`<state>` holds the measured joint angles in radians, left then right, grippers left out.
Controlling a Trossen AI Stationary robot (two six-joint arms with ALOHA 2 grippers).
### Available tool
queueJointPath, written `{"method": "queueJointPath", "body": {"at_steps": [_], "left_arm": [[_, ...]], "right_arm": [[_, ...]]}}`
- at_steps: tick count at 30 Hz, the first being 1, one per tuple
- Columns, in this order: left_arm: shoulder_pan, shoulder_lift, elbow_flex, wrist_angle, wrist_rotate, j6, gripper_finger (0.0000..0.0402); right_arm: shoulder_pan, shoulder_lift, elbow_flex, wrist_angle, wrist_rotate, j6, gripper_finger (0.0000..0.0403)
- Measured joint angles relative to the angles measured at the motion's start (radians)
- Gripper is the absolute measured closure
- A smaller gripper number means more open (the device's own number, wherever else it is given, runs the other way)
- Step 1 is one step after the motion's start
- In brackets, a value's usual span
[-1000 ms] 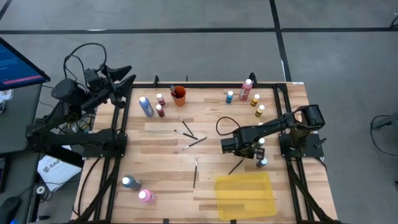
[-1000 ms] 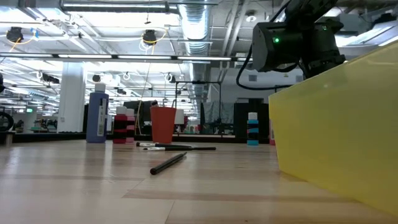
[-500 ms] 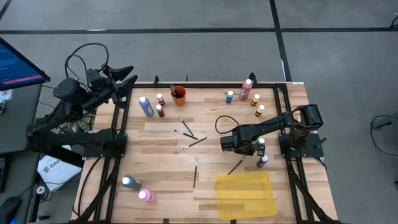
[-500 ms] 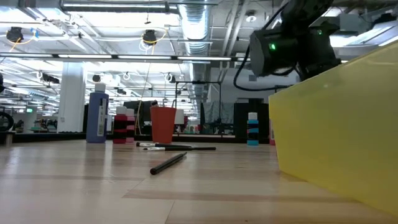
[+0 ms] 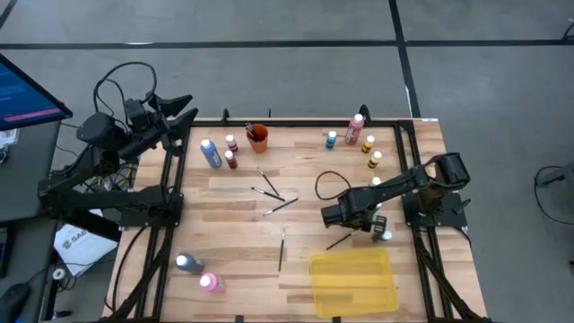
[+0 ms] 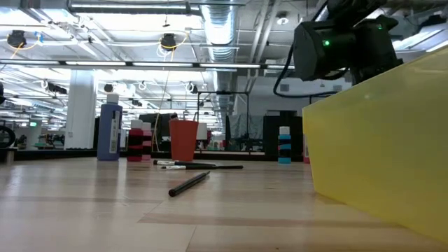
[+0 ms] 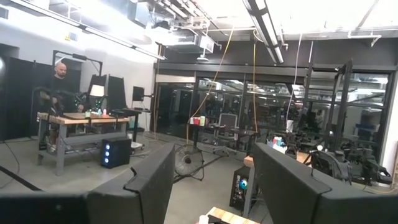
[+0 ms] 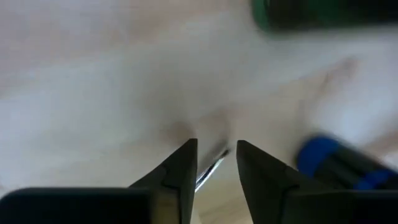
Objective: Pick & Place Paint Supplies
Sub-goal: Put the black paint brush into the orange cup
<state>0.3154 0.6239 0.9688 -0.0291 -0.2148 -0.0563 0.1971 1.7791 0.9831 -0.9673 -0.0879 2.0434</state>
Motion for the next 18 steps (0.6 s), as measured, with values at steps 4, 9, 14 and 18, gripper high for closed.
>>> {"method": "queueJointPath", "body": {"at_steps": [4,9,14,18], "left_arm": [[0.000,0.003,0.000,0.003,-0.004,0.000,0.0190],[0.000,0.007,0.000,0.003,-0.003,0.000,0.0190],[0.000,0.012,0.000,0.006,-0.003,0.000,0.0190],[0.000,0.012,0.000,0.005,-0.002,0.000,0.0190]], "right_arm": [[-0.005,0.007,0.001,0.019,-0.018,-0.011,0.0306],[-0.025,0.006,0.001,0.042,-0.005,-0.048,0.0312],[-0.063,0.006,0.004,0.067,-0.004,-0.118,0.0312],[-0.100,0.006,0.003,0.118,0.037,-0.217,0.0312]]}}
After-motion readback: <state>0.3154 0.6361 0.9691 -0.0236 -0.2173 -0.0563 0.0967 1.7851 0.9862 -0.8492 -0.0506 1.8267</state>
